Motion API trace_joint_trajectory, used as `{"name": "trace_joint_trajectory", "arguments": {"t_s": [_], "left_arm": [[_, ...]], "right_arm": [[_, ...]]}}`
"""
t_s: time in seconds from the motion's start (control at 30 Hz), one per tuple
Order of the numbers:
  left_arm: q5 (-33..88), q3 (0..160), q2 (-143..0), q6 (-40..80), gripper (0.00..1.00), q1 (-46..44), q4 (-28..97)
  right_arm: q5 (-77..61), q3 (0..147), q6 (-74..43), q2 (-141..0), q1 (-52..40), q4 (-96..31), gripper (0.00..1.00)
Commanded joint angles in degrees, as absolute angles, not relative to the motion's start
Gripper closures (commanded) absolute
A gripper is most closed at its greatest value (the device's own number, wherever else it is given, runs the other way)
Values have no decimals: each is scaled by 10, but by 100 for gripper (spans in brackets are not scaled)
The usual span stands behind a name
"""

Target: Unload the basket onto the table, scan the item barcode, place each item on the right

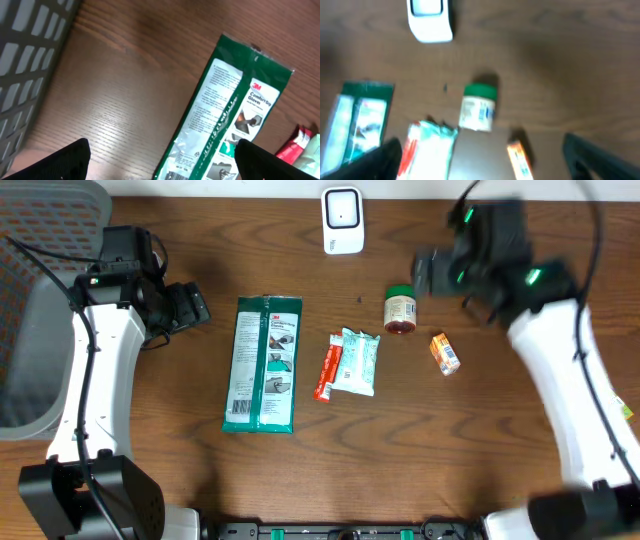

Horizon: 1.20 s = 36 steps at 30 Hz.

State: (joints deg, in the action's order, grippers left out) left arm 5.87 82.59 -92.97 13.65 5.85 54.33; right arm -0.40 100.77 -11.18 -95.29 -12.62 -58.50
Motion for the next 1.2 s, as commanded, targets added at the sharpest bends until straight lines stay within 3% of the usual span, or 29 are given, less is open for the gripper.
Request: {"name": "trace_joint_trajectory", "arguments": {"t_s": [0.0, 0.13, 0.4, 0.73, 1.17], "left_arm": [[58, 827, -932, 133, 7, 61, 545], [58, 827, -932, 133, 8, 61, 546], [58, 827, -932, 133, 8, 61, 546], [58, 827, -932, 133, 8, 61, 545], [58, 827, -932, 133, 8, 61, 545]], "right_arm": [[-86, 1164, -129, -1064, -104, -667, 1], [-131, 1254, -129, -1153, -101, -698, 1], [-153, 1233, -154, -1253, -115, -685, 1], [-86, 1233, -207, -1349, -121, -703, 1], [-58, 1233, -208, -1418, -125, -660, 19]]}}
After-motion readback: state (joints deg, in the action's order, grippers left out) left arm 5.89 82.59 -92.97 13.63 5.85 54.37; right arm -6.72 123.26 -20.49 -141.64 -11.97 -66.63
